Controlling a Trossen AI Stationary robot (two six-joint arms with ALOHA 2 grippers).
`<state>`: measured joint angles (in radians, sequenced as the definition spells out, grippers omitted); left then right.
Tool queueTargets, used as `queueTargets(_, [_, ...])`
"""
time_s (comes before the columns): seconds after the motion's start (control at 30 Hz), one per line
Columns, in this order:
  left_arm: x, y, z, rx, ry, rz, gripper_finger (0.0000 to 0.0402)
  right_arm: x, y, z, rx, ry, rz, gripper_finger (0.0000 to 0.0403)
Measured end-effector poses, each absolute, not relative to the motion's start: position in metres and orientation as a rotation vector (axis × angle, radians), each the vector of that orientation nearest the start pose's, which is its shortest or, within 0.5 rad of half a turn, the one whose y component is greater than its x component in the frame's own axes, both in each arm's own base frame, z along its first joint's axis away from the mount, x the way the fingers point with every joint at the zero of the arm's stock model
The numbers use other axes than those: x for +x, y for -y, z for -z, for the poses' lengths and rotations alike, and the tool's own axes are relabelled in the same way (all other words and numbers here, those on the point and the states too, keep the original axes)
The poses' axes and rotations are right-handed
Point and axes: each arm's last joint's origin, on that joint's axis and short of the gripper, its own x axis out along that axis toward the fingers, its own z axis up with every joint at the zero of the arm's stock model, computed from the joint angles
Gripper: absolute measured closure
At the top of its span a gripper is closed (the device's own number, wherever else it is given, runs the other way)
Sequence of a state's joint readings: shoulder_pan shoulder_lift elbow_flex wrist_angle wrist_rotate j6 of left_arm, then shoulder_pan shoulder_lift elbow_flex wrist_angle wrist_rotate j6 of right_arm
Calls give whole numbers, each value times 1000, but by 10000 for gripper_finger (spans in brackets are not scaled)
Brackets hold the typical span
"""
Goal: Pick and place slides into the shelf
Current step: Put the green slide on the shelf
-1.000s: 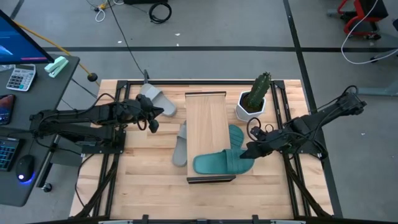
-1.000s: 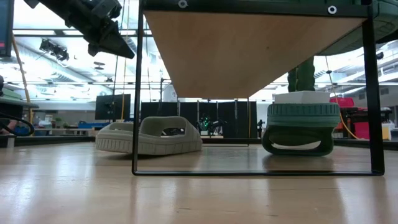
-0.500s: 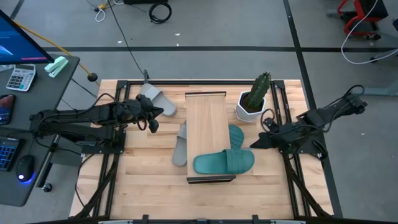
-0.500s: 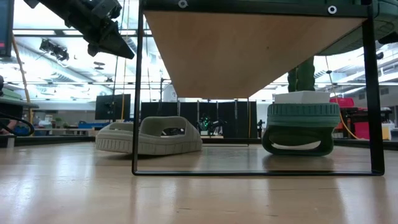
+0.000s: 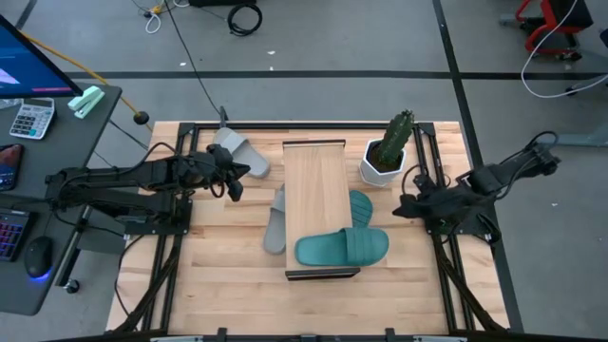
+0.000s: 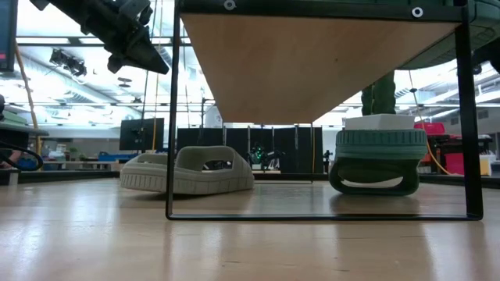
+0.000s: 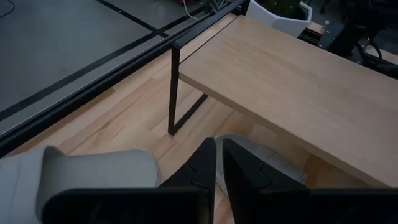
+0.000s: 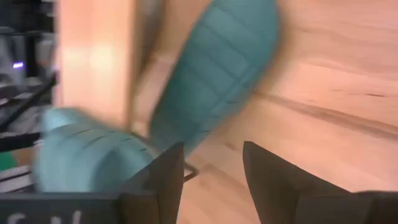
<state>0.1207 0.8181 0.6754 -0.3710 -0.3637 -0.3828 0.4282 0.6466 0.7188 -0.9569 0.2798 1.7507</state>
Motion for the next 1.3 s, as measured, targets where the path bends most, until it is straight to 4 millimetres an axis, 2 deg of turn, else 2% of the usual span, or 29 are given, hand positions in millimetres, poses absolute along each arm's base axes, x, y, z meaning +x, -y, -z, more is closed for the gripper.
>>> queueTargets(0.13, [171, -31, -274, -305, -417, -565, 370, 104, -38, -251, 1349, -691, 649, 240])
queueTargets(0.33, [171, -31, -274, -304, -417, -565, 372, 114, -43, -236, 1416, -635, 591, 243])
queueTargets(0.5, [171, -31, -274, -303, -417, -567, 365, 112, -42, -216, 1435, -637, 661, 243])
queueTargets(0.93, [171, -31, -274, -317, -413, -571, 370, 115, -39, -173, 1563, -455, 755, 243])
queueTargets(1.13, [171, -31, -274, -328, -410, -574, 365, 115, -38, -164, 1573, -399, 773, 241])
queueTargets(1.3, [171, -31, -274, -328, -410, -574, 372, 116, -38, -159, 1608, -380, 762, 221])
